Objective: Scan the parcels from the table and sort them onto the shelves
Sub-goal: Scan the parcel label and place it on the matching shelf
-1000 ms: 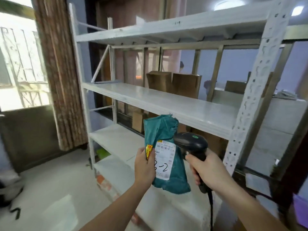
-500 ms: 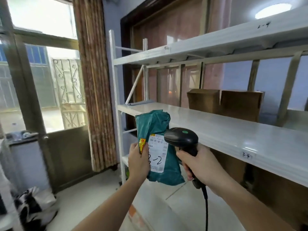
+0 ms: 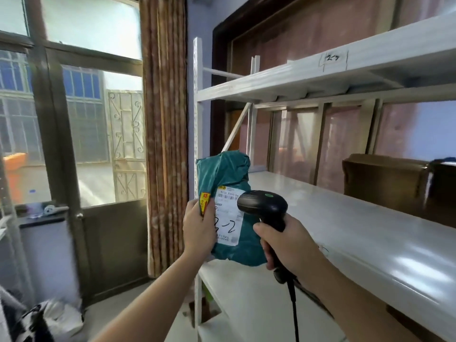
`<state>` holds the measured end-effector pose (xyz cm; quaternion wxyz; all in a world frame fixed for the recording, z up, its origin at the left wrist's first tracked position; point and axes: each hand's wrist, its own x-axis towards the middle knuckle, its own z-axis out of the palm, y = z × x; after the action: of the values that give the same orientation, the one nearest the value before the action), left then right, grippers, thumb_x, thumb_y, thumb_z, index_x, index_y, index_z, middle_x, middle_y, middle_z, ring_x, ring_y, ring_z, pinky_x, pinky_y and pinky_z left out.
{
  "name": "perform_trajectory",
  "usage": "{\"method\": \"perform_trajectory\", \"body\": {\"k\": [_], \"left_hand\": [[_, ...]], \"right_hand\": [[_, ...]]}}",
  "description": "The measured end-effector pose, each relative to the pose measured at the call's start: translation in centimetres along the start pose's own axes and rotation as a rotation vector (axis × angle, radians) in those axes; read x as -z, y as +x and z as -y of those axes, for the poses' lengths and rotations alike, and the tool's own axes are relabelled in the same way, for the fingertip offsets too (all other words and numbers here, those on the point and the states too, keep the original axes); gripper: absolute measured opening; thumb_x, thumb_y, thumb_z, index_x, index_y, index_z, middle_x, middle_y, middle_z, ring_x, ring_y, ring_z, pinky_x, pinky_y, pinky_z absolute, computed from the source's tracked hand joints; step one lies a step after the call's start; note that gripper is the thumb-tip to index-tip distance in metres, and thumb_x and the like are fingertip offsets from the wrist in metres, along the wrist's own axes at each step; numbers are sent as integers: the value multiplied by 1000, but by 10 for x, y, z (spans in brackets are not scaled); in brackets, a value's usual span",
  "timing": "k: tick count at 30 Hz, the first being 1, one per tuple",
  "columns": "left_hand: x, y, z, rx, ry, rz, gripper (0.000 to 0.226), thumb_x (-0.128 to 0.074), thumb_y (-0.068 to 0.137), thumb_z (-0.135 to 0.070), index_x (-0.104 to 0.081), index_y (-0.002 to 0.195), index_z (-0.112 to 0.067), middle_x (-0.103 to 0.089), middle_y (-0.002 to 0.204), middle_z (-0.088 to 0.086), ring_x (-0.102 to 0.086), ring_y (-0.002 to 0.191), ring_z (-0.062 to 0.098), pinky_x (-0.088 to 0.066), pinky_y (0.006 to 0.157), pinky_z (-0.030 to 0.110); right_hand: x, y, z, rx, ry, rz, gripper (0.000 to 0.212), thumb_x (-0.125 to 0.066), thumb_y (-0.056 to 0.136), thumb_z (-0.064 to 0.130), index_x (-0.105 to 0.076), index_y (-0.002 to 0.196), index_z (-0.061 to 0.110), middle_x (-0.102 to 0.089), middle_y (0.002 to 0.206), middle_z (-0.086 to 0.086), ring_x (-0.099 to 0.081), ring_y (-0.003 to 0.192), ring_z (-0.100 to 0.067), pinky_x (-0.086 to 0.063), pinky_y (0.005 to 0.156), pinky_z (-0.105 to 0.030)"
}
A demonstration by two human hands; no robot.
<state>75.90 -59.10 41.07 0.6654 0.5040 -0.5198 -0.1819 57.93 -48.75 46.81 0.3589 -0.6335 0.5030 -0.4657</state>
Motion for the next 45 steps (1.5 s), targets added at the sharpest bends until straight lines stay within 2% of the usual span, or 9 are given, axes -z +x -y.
{"method": "perform_trajectory", "body": {"k": [5, 16, 19, 21, 27, 32, 38, 43, 45], "left_hand": [[-8, 97, 53, 1, -16, 31, 31, -53, 108, -35, -69, 95, -13, -59, 103, -3, -59, 89, 13, -45, 76, 29], [-74, 313, 119, 4, -129, 302, 31, -55, 108, -37, -56, 85, -16, -61, 78, 3, -59, 62, 12, -43, 49, 21], [-110, 351, 128, 33, -146, 407, 34, -57, 105, -41, -62, 83, -15, -70, 75, 8, -68, 67, 28, -55, 59, 47], [-136, 372, 135, 37, -136, 471, 35, -57, 104, -44, -68, 87, -15, -76, 82, 12, -73, 78, 35, -59, 72, 54], [-213, 419, 150, 73, -202, 594, 30, -54, 108, -37, -67, 91, -15, -70, 81, 4, -64, 69, 19, -46, 55, 27], [-266, 460, 162, 130, -200, 707, 29, -58, 104, -41, -67, 91, -16, -74, 90, 13, -66, 75, 26, -46, 64, 36], [-308, 497, 176, 77, -60, 878, 28, -57, 106, -31, -66, 89, -10, -57, 67, 3, -50, 60, 17, -33, 53, 30], [-342, 517, 200, 88, -57, 957, 26, -61, 104, -35, -68, 90, -14, -74, 94, 14, -66, 82, 27, -56, 77, 38], [-352, 522, 205, 58, -26, 1003, 29, -61, 103, -35, -68, 91, -10, -73, 93, 14, -67, 82, 31, -52, 74, 38]], "right_hand": [[-46, 90, -10, -19, -57, 6, 10, -61, 96, 20, -58, 86, 18, -57, 56, -4, -52, 44, -17, -53, 51, -29], [-111, 235, -20, -92, -109, -223, 23, -60, 97, 22, -54, 79, 8, -56, 54, -7, -54, 47, -25, -54, 53, -33], [-109, 258, -18, -102, -95, -327, 25, -61, 96, 19, -54, 76, 7, -54, 51, -6, -51, 47, -24, -51, 51, -33], [-106, 273, -19, -113, -94, -385, 24, -61, 97, 18, -54, 76, 6, -54, 51, -7, -51, 47, -25, -50, 51, -32], [-95, 316, -29, -180, -97, -542, 25, -64, 94, 24, -54, 78, 6, -54, 56, -10, -54, 49, -28, -50, 60, -41], [-98, 335, -28, -239, -124, -613, 28, -63, 94, 24, -54, 77, 5, -54, 56, -10, -54, 49, -27, -51, 58, -38], [-113, 361, -24, -282, -151, -707, 27, -64, 94, 23, -55, 78, 3, -53, 57, -12, -51, 50, -28, -50, 59, -40], [-132, 390, -20, -377, -166, -741, 27, -62, 96, 22, -55, 77, 4, -55, 52, -8, -53, 50, -27, -51, 57, -35], [-138, 401, -21, -382, -156, -769, 24, -61, 96, 22, -56, 83, 3, -55, 54, -8, -52, 50, -27, -51, 60, -37]]}}
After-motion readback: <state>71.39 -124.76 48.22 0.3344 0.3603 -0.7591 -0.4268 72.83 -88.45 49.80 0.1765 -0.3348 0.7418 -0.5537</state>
